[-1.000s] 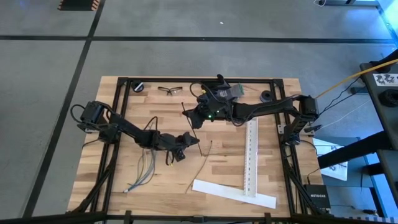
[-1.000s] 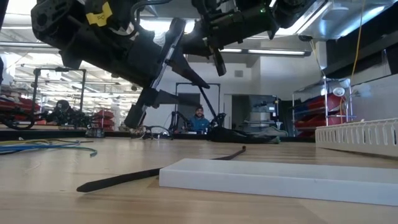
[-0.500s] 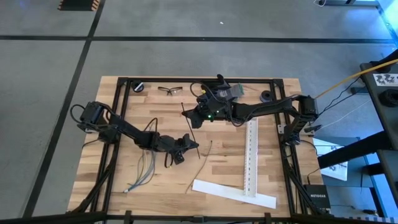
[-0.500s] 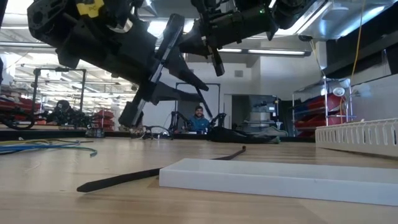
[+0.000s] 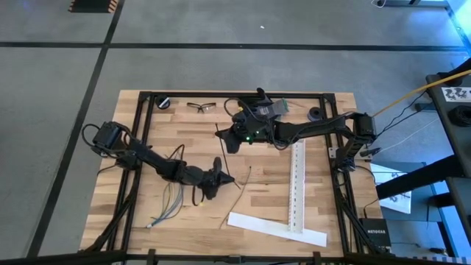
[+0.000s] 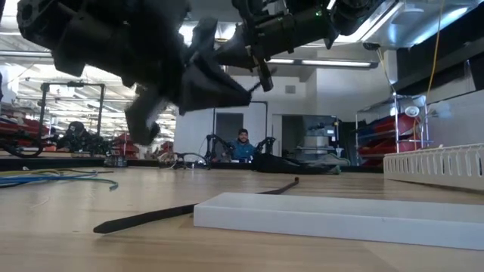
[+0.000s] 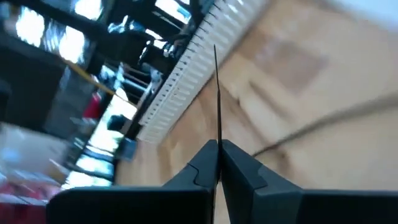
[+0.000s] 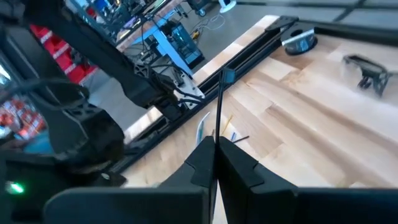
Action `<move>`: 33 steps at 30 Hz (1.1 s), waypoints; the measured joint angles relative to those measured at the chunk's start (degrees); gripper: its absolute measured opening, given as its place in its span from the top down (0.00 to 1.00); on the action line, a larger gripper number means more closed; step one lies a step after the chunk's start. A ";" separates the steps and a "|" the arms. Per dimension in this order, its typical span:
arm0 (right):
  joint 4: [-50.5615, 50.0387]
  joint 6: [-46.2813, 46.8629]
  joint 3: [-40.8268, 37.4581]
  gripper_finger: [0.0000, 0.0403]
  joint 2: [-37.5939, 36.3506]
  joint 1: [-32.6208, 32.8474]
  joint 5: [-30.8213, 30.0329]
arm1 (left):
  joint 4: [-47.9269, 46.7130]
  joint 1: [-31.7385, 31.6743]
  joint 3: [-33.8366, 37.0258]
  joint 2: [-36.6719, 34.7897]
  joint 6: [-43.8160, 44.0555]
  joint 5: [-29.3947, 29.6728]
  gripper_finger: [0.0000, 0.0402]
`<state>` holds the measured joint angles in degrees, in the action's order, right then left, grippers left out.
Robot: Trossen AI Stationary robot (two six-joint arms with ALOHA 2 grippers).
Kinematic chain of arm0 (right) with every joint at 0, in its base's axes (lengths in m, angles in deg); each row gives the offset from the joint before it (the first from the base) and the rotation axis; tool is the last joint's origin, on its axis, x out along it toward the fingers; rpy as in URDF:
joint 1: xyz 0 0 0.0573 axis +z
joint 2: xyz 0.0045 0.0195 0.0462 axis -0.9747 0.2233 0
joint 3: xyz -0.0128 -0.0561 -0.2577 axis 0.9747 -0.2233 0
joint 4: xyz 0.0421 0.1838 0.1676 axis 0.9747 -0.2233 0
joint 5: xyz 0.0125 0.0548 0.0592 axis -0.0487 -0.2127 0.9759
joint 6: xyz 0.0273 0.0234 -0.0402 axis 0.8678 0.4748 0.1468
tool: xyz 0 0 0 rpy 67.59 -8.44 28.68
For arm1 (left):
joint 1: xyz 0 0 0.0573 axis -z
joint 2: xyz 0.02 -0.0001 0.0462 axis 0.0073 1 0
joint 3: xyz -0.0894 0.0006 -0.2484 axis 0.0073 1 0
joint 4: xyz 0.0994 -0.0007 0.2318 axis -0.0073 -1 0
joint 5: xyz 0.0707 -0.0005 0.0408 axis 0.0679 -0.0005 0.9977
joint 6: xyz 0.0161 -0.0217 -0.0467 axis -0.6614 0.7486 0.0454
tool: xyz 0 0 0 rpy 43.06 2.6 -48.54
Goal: Ziptie cables
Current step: Wrap the cable wires with the black zip tie
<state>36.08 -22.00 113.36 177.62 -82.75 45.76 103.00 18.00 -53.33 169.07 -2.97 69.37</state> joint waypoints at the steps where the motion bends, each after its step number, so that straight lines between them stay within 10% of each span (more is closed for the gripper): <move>1: 0.00 -1.50 -0.02 1.00 -0.02 0.00 0.00 | -0.05 0.26 0.00 -0.83 4.20 -0.04 1.00; 21: 8.02 -33.35 -3.10 1.00 1.31 4.38 -4.62 | -22.02 0.98 5.66 -29.99 57.76 8.13 1.00; 33: 13.53 -51.14 -4.57 1.00 6.08 9.15 -8.84 | -17.59 -2.78 9.49 -29.10 79.76 -0.66 1.00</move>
<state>49.61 -73.14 108.79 183.70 -73.59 36.92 85.40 15.21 -43.84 139.97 76.80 68.72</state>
